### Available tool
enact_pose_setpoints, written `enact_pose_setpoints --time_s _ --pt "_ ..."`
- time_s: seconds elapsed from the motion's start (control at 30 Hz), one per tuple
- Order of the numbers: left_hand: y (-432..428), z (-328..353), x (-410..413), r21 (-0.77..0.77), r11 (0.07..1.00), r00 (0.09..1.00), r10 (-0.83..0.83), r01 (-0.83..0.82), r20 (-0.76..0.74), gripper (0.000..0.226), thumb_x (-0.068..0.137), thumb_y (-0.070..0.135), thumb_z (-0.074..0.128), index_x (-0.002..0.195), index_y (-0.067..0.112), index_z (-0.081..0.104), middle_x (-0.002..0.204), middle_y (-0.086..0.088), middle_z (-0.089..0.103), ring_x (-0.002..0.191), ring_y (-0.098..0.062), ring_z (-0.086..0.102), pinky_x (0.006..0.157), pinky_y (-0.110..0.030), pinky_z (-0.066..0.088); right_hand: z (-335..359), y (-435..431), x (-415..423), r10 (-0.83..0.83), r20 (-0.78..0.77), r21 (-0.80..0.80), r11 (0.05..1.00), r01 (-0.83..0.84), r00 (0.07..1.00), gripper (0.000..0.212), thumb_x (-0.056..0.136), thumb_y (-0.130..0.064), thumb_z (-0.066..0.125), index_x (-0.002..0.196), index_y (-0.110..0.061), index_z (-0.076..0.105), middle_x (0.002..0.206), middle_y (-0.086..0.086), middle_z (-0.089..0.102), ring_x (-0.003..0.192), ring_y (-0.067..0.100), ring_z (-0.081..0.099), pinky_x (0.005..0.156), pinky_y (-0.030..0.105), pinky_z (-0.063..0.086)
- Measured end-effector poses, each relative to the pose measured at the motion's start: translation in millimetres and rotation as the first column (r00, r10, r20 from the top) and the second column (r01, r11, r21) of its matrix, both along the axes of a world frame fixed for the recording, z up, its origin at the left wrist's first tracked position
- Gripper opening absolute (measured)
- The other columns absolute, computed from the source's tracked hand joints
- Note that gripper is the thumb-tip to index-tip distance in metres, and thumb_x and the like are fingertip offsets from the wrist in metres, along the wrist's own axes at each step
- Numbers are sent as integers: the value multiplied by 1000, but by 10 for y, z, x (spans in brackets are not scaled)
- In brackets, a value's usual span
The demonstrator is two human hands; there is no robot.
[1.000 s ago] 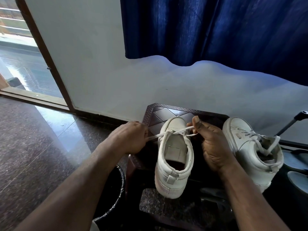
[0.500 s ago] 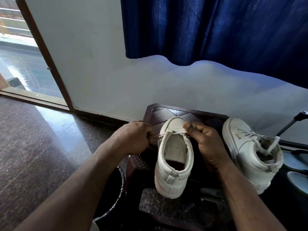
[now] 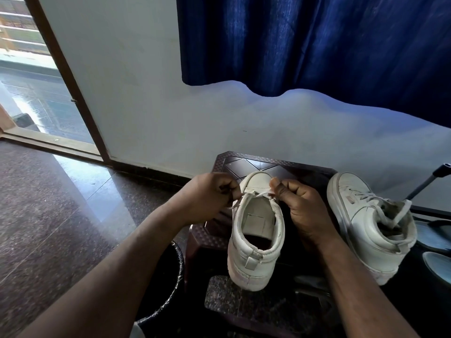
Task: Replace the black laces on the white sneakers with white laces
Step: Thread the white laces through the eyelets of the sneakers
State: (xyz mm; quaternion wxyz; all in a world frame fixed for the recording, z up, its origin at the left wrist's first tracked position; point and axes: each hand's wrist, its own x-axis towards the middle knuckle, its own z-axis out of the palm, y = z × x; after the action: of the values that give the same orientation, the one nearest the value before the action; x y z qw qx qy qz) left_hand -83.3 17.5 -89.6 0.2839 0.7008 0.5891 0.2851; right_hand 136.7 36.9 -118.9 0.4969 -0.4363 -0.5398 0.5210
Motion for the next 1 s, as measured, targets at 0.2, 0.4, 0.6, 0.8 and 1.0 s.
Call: enact_pose_setpoints --time_s 0.2,0.4,0.6,0.8,1.0 --pt "-35 8 54 -18 999 997 -43 44 63 13 91 11 70 90 23 73 74 14 69 68 0 54 71 -29 47 20 -15 -28 -24 27 28 999 23 999 32 88 -41 74 71 -13 70 73 0 65 71 11 55 74 32 46" --pt "-31 41 47 -15 1000 979 11 -15 -203 14 89 17 65 77 25 64 82 7 69 80 -15 63 73 -32 51 12 -10 -29 -43 68 46 998 40 997 31 88 -38 75 74 -11 72 79 -1 70 75 10 60 77 30 49" --pt "-28 32 10 -37 999 943 14 -28 -333 27 86 16 64 67 32 56 80 11 63 81 -13 61 68 -26 47 0 16 16 -66 35 8 998 66 997 31 87 -45 71 78 -15 78 82 3 73 81 14 62 87 37 50" --pt "-64 39 5 -9 1000 985 -13 12 -174 18 83 20 74 78 35 67 82 13 70 77 -3 63 70 -25 51 29 12 22 -69 7 -8 998 69 998 35 81 -49 72 79 -15 79 85 5 74 85 16 64 92 40 50" --pt "-6 53 39 -4 996 996 85 -85 -12 18 85 15 69 93 30 73 83 14 72 75 1 63 73 -21 50 68 -39 23 -48 56 85 995 43 997 40 89 -42 75 82 -3 72 81 7 69 80 14 60 83 34 48"
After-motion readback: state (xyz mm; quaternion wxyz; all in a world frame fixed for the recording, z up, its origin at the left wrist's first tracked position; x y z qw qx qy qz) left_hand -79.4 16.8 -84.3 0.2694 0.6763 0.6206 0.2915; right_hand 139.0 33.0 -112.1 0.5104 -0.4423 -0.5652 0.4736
